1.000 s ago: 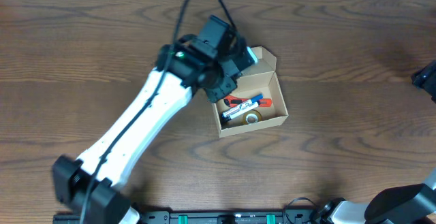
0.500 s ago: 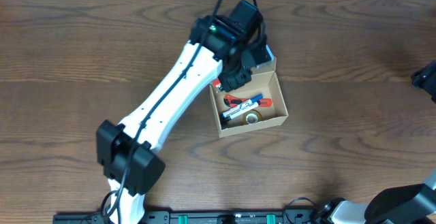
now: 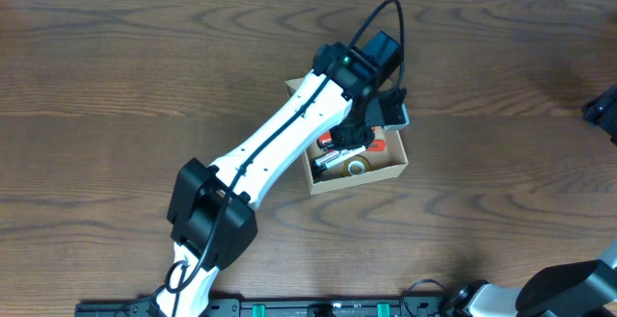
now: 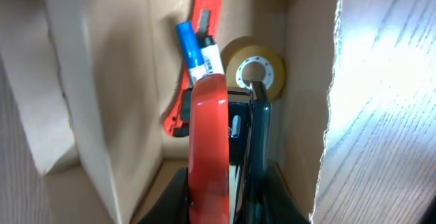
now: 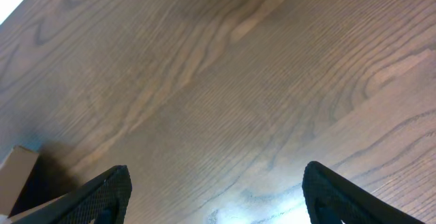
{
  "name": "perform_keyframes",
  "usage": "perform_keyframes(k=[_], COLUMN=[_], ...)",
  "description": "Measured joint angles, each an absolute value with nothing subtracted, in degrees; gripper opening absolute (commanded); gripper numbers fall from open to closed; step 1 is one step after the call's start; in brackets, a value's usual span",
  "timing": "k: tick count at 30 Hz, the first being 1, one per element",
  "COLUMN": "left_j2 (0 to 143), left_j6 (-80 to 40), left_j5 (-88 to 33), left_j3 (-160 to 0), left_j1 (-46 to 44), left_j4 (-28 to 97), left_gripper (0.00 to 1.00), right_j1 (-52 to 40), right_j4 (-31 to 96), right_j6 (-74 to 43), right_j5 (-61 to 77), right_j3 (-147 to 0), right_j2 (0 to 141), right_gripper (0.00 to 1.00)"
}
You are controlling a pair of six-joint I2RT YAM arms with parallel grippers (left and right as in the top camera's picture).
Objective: Pack container
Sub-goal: 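Carry the red stapler into the box with the left gripper, then release the stapler and lift the left gripper out of the box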
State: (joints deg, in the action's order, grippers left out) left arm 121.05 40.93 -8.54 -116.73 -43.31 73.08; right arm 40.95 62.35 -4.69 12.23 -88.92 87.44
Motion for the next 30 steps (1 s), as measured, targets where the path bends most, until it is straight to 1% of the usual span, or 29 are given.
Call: perform_keyframes(k=[16,26,27,28,29,30], left_j2=[132.1,135.3,135.4,135.5,135.6,135.6], left_j6=[43.8,44.0,44.0,44.0,44.0,44.2], left_j5=[-12.4,-13.2,-13.2,-13.2,-13.2,-13.2], left_j3=[-116.7,-116.7,-116.7,-116.7,-116.7,-116.7], left_j1=[-43.1,-43.1,-43.1,-43.1,-43.1,-43.0], left_j4=[71.2,68.5,68.6,68.6,68.6,68.5], left_gripper=[0.06,0.06,0.08,0.13,0.27,0.28], right_j1=[40.9,40.9,40.9,40.9,40.9,40.9], right_j4=[62.4,62.5,62.5,62.5,62.5,62.6], right_j6=[-4.7,-4.5,-4.5,-4.5,-4.5,-4.5], right_j5=[12.2,12.2,12.2,12.2,12.2,12.2], right_j3=[-88.9,-88.9,-88.9,-88.9,-88.9,-88.9], right_j2=[87.4,87.4,87.4,87.4,87.5,87.4], right_gripper=[0.79,0.79,0.79,0.79,0.79,0.79])
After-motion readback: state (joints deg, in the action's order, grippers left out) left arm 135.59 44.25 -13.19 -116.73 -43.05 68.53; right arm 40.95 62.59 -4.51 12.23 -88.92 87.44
